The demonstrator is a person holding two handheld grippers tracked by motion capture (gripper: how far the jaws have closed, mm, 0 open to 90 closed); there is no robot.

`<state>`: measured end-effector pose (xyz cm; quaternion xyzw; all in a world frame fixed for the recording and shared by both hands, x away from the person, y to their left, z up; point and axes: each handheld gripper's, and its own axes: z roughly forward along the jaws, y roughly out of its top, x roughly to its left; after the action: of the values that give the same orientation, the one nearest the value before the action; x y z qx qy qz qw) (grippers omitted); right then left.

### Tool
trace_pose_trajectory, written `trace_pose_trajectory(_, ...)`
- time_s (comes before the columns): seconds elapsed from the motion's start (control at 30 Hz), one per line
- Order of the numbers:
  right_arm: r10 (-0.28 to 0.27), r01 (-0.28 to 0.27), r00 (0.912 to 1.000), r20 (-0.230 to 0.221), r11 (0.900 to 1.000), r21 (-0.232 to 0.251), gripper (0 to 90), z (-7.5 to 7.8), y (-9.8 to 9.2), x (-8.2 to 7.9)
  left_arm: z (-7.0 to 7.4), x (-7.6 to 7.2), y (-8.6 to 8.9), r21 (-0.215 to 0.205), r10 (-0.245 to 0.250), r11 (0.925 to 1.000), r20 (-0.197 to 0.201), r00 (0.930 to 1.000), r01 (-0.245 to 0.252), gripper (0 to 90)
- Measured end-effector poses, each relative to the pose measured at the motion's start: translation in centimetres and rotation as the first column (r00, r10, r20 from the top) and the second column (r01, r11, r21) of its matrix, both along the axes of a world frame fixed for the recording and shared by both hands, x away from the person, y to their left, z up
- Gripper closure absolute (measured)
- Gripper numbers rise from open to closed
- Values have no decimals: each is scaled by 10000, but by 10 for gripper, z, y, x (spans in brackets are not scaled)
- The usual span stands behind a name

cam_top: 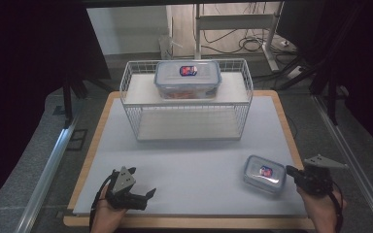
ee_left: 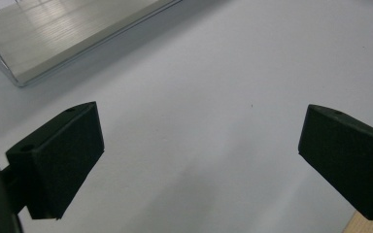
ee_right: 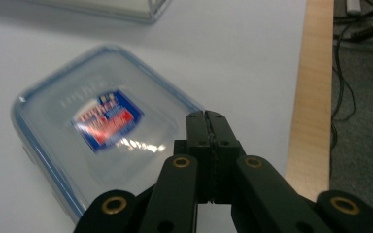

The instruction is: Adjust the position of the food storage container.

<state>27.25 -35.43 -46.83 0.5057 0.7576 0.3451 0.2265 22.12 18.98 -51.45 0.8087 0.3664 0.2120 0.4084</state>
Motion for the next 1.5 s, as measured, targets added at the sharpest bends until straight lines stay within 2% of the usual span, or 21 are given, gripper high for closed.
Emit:
trace_pose_trajectory(0.13,-197,181,9992,-338,9988,-464,897,-5,-3,-2,-1,0,-1,24,-31,10000,-65,10000,31,25)
trace_pose_trajectory(0.23,-215,189,9983,-541,9987,-474,897,-7,-3,0,-1,0,-1,59,-52,10000,-73,10000,52,26)
trace_pose_trajectory(0.27,-149,114,9968,-789,9989,-451,897,-10,-3,1,-1,0,-1,67,-61,10000,-81,9999,62,27)
trace_pose_trajectory(0.37,-227,184,9967,-784,9983,-544,898,-11,-1,2,-2,1,-2,114,-99,9999,-157,9998,101,29)
trace_pose_trajectory(0.47,-130,107,9974,-716,9994,-325,898,-10,1,2,-3,2,-2,107,-116,9999,-167,9998,117,29)
trace_pose_trajectory(0.63,168,-196,9977,-650,9989,-431,898,-11,12,6,-3,1,-2,197,-145,9997,-132,9998,148,29)
trace_pose_trajectory(0.67,323,-343,9972,-678,9990,-283,897,-12,15,8,-3,1,-2,177,-133,9998,-124,9998,135,29)
trace_pose_trajectory(0.83,600,-612,9955,-733,9980,-144,898,-12,23,13,-3,3,-2,142,-104,9998,-177,9998,106,29)
trace_pose_trajectory(0.97,937,-951,9931,-699,9953,-163,898,-12,35,18,-3,3,-3,128,-120,9998,-186,9998,123,29)
trace_pose_trajectory(1.23,1727,-1746,9821,-752,9845,-192,898,-11,64,27,-4,3,-3,170,-118,9998,-224,9997,121,29)
trace_pose_trajectory(1.27,1935,-1949,9778,-804,9808,-95,898,-12,71,28,-4,3,-3,167,-112,9998,-231,9997,116,29)
trace_pose_trajectory(1.3,1935,-1949,9778,-804,9808,-95,898,-12,71,28,-4,3,-3,162,-107,9998,-235,9997,111,29)
trace_pose_trajectory(1.33,2147,-2150,9729,-862,9766,59,898,-12,78,30,-4,4,-3,140,-102,9998,-260,9996,106,29)
trace_pose_trajectory(1.37,2147,-2150,9729,-862,9766,59,898,-12,78,30,-4,4,-3,140,-102,9998,-260,9996,106,29)
trace_pose_trajectory(1.43,2475,-2444,9642,-949,9687,430,898,-13,87,31,-5,4,-3,127,-98,9999,-295,9995,101,29)
trace_pose_trajectory(1.5,2575,-2540,9615,-964,9661,472,898,-14,91,31,-5,4,-3,150,-113,9998,-300,9995,118,29)
